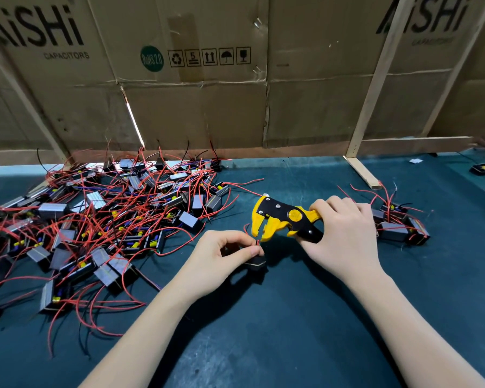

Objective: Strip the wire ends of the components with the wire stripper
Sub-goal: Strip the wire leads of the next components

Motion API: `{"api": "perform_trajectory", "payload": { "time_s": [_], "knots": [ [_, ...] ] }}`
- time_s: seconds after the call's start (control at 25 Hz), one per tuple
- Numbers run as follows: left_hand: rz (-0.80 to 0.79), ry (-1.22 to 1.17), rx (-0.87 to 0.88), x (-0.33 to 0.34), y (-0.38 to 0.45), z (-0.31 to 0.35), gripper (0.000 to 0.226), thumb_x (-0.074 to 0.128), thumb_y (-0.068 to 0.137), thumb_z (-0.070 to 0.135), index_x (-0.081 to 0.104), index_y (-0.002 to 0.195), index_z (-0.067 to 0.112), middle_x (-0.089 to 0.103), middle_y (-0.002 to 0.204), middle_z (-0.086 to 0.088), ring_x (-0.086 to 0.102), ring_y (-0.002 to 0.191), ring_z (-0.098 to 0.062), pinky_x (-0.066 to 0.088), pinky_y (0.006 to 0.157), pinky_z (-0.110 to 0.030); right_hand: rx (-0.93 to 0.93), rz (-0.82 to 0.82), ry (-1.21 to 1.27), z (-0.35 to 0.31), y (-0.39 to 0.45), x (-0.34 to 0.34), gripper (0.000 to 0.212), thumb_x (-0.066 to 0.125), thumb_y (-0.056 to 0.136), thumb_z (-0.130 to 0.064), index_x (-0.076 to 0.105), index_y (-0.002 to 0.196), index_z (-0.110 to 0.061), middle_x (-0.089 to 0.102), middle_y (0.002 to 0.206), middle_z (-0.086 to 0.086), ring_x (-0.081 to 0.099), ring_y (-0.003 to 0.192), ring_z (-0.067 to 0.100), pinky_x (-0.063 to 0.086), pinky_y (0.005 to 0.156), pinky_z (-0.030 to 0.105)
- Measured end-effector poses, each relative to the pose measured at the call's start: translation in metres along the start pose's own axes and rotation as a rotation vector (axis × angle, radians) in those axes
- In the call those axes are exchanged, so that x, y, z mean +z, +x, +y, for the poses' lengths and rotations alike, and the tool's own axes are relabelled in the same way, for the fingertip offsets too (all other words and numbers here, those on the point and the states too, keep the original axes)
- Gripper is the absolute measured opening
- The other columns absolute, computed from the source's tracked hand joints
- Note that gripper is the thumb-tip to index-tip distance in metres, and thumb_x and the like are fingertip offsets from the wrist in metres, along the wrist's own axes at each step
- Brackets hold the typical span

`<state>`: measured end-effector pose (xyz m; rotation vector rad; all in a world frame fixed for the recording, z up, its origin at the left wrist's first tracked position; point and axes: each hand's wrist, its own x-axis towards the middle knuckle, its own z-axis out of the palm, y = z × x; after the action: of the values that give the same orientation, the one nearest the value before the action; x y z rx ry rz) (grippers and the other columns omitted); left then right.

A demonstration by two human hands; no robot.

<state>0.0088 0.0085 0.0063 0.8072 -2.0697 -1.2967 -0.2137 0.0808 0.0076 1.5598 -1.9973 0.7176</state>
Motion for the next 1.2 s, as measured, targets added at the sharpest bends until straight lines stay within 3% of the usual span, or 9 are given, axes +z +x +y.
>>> {"api": "perform_trajectory", "payload": {
  "time_s": [0.36, 0.6, 0.8, 1.08, 1.2],
  "knots": [
    [-0.06, -0.076, -0.035, -0.0015, -0.0019, -0.001, 0.012, 0.068, 0.091, 0.016, 0.08, 0.091, 0.019, 0.077, 0.091, 0.004, 0.071, 0.091, -0.008, 0.05, 0.081, -0.015, -0.019, -0.071, -0.047, 0.0004, -0.0016, 0.0043, 0.039, 0.074, 0.064, -0.046, 0.064, 0.084, -0.014, 0.057, 0.077, 0.002, 0.054, 0.075, 0.03, 0.035, 0.076, 0.039],
    [-0.025, -0.031, -0.036, 0.0048, 0.0005, -0.0019, 0.014, 0.067, 0.092, 0.015, 0.077, 0.083, 0.021, 0.076, 0.088, -0.002, 0.071, 0.088, -0.023, 0.055, 0.089, -0.04, -0.018, -0.07, -0.056, 0.001, -0.0016, 0.005, 0.037, 0.076, 0.063, -0.043, 0.064, 0.083, -0.014, 0.057, 0.076, 0.002, 0.053, 0.074, 0.03, 0.036, 0.075, 0.039],
    [0.011, -0.117, -0.074, 0.0073, 0.0004, -0.0015, 0.017, 0.067, 0.09, 0.01, 0.077, 0.078, 0.015, 0.076, 0.082, -0.004, 0.069, 0.077, -0.009, 0.052, 0.074, -0.018, -0.036, -0.045, -0.057, 0.0012, -0.0001, 0.004, 0.037, 0.075, 0.064, -0.043, 0.064, 0.084, -0.014, 0.057, 0.077, 0.003, 0.053, 0.075, 0.03, 0.033, 0.074, 0.039],
    [-0.016, -0.158, -0.129, 0.0056, 0.0, 0.0026, 0.018, 0.065, 0.09, 0.005, 0.077, 0.077, 0.009, 0.076, 0.08, -0.003, 0.068, 0.076, -0.009, 0.051, 0.075, -0.016, -0.112, 0.032, -0.035, 0.0027, 0.0032, -0.0003, 0.037, 0.054, 0.071, -0.045, 0.064, 0.084, -0.012, 0.057, 0.079, 0.003, 0.052, 0.074, 0.03, 0.034, 0.075, 0.039],
    [0.005, -0.158, -0.158, 0.006, -0.0002, 0.0041, 0.013, 0.069, 0.088, 0.007, 0.078, 0.078, 0.008, 0.077, 0.082, -0.002, 0.067, 0.077, -0.005, 0.049, 0.075, -0.013, -0.165, 0.12, -0.068, 0.0018, 0.0054, -0.0012, 0.028, 0.055, 0.073, -0.037, 0.062, 0.082, -0.012, 0.057, 0.078, 0.004, 0.052, 0.072, 0.031, 0.036, 0.073, 0.04]
  ]
}}
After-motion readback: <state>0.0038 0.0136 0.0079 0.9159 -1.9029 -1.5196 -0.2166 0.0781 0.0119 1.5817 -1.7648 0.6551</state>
